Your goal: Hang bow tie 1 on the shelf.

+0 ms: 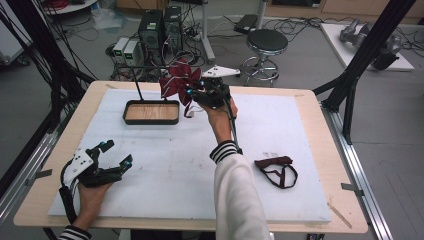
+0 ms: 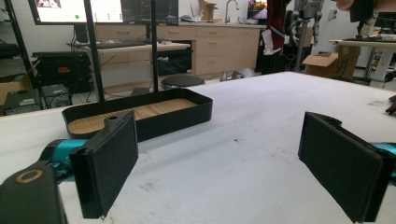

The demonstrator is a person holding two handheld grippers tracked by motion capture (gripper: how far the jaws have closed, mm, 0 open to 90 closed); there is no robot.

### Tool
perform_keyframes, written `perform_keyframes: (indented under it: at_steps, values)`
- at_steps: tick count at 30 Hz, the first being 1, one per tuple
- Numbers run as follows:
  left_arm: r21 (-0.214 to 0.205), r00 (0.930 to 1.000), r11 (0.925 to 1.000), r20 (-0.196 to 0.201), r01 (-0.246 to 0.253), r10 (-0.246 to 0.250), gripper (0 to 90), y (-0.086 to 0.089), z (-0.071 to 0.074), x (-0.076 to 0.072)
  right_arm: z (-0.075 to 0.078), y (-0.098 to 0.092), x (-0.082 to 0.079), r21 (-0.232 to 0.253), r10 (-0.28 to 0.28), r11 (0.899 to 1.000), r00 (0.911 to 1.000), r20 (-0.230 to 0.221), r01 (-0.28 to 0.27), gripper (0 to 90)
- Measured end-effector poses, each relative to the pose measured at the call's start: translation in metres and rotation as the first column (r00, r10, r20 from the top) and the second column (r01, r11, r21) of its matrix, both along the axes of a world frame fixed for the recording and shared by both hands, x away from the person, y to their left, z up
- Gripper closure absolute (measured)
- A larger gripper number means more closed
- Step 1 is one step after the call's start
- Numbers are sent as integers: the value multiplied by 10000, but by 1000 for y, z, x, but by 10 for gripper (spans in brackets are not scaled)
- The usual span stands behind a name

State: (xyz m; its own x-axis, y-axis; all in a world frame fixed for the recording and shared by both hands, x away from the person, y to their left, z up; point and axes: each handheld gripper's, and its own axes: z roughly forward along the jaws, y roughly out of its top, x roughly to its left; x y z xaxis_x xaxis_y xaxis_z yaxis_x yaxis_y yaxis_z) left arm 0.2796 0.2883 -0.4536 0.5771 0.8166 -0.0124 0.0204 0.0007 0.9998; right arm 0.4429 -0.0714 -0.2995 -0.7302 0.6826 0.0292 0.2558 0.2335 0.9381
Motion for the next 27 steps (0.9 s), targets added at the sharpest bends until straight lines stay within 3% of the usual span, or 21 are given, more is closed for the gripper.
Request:
perform_keyframes:
  at_steps: [4,27]
  values:
    - [-6,10000,10000,-20,12,-12,125,0,0,0,4,3,3,296,-34,9996,9999,148,30,665]
    - [9,10000,10000,-39,14,-14,125,1,0,0,12,37,22,486,-341,9983,9989,332,325,665]
